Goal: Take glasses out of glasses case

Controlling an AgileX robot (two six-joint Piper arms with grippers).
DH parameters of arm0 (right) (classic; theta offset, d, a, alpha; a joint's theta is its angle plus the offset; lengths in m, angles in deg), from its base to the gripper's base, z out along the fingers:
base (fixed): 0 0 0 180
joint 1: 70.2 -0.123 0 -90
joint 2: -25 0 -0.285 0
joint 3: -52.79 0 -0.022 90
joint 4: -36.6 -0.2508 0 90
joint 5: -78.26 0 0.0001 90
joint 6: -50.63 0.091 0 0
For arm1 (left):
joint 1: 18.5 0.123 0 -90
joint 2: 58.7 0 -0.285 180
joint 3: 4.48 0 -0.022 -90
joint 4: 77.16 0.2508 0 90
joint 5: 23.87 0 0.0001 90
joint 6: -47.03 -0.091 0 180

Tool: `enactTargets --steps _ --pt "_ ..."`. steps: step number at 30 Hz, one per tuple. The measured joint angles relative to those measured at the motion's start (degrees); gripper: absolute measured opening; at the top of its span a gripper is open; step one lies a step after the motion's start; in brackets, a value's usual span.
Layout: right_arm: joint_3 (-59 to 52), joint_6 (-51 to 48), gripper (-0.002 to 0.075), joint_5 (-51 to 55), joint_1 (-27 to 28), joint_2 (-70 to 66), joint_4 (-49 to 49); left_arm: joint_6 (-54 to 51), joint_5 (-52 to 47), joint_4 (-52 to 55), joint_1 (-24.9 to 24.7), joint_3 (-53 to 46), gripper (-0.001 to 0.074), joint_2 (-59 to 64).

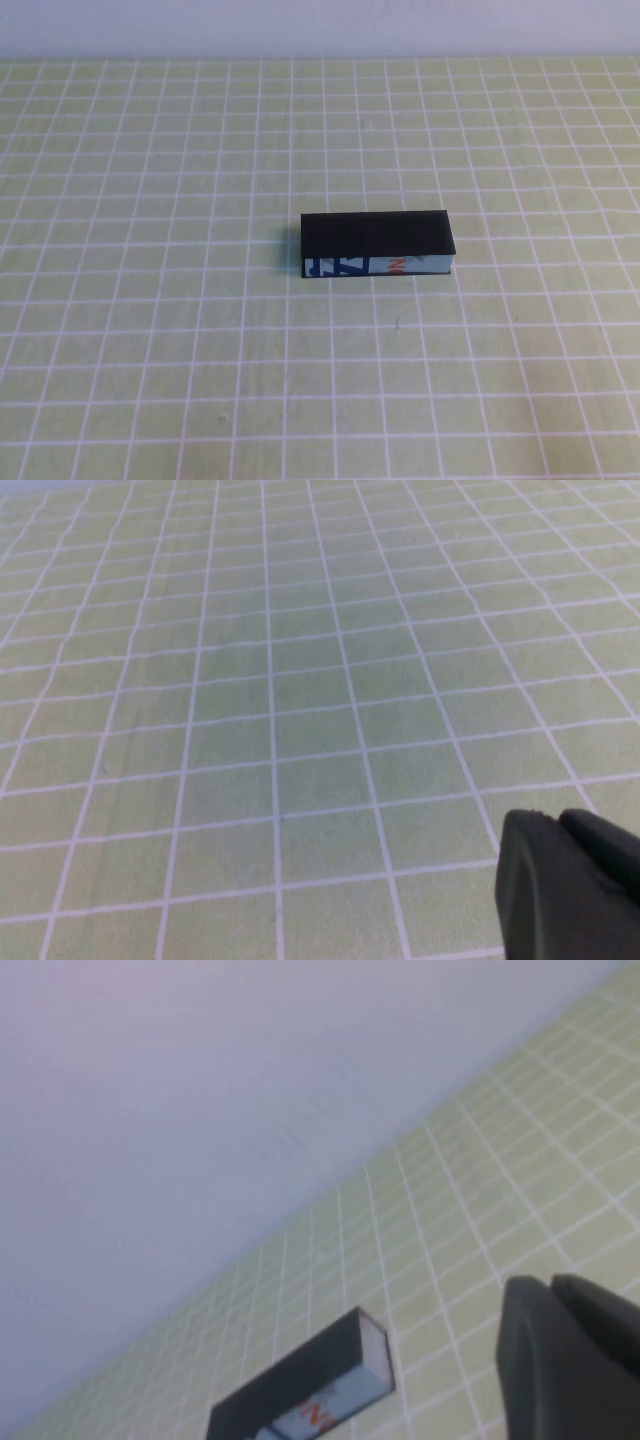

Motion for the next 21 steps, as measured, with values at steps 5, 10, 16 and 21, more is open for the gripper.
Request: enactTargets --steps 5,10,16,21 --pt "7.02 0.14 -0.0018 12.43 0.00 -5.02 -0.43 0.00 0.00 0.00 0.00 0.00 -0.0004 0.00" --pt "20.20 -1.82 -0.0018 25.22 0.00 -20.36 5.21 0.00 0.00 0.00 0.00 0.00 -0.0004 0.00" --pt "33.67 -12.78 -0.0018 30.61 0.00 -37.43 6.47 0.00 0.00 0.00 0.00 0.00 -0.0004 0.00" --pt "39.38 -22.04 -0.0018 31.11 0.00 -47.79 3.22 0.00 0.00 0.00 0.00 0.00 -0.0004 0.00"
